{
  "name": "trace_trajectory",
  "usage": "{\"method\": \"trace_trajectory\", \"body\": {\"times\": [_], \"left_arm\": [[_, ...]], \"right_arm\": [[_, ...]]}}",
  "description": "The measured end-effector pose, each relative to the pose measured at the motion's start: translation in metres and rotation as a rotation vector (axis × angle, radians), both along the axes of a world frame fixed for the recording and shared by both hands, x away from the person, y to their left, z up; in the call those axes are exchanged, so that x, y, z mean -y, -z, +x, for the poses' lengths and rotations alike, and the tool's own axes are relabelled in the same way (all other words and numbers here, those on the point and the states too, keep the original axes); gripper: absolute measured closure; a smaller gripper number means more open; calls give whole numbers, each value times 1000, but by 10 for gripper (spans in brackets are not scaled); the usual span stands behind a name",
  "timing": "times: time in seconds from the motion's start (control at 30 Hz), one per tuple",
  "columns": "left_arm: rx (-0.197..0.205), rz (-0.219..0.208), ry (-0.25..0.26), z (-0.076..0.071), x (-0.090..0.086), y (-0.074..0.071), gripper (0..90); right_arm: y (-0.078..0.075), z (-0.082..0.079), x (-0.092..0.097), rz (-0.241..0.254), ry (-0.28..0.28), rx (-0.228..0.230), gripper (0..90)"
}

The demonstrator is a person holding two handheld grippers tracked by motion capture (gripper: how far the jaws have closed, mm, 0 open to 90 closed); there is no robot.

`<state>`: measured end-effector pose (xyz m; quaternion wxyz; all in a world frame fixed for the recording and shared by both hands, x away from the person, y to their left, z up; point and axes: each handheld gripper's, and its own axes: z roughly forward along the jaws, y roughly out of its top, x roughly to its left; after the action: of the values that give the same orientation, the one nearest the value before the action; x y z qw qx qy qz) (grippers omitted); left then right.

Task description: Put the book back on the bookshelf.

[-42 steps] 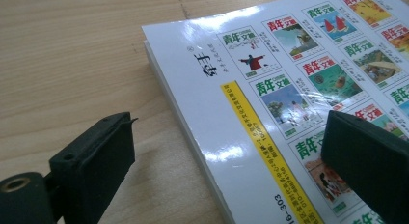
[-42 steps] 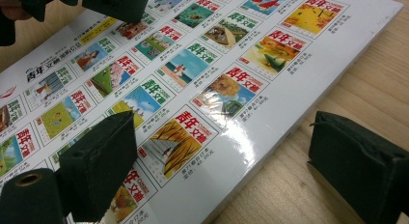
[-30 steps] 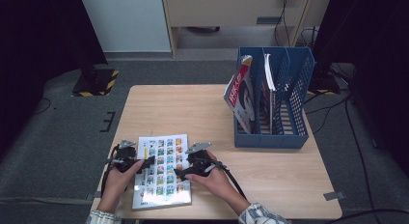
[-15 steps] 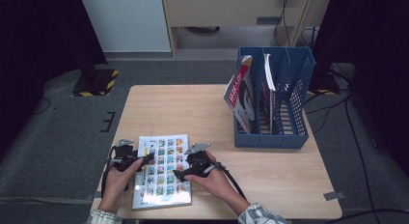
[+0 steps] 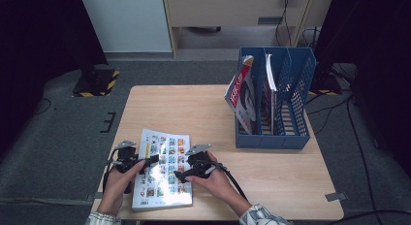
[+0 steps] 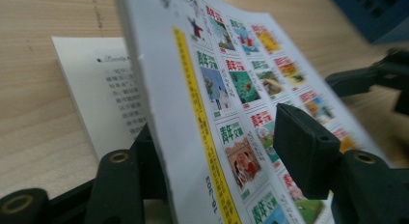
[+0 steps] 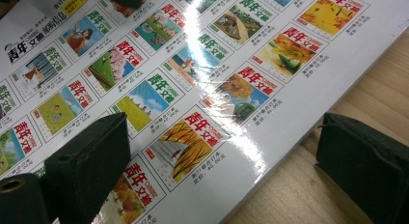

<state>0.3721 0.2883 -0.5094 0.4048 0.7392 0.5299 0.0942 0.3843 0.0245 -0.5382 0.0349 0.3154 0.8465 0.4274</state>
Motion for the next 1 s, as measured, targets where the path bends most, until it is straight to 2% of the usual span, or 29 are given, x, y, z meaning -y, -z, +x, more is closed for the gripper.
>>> {"method": "trace_trajectory", "body": {"times": [0.03, 0.13, 0.3, 0.53, 0.67, 0.83, 1.0], "left_arm": [[12, 23, 2, 1, 3, -1, 406], [10, 43, -8, 2, 5, 2, 427], [15, 25, -26, 4, 2, 3, 549], [41, 34, -35, 2, 4, -1, 693], [68, 50, -29, 1, 7, -4, 741], [108, 40, -18, -2, 10, -9, 788], [173, 61, 10, -4, 15, -16, 802]], "right_arm": [[0, 0, 0, 0, 0, 0, 54], [0, 0, 0, -2, -1, -1, 54], [0, 0, 0, -2, 1, -4, 49], [0, 0, 1, -1, 3, -1, 49], [0, 0, 2, -2, 0, -1, 49], [0, 0, 3, -2, -3, -1, 49], [0, 0, 6, 2, -10, -5, 55]]}}
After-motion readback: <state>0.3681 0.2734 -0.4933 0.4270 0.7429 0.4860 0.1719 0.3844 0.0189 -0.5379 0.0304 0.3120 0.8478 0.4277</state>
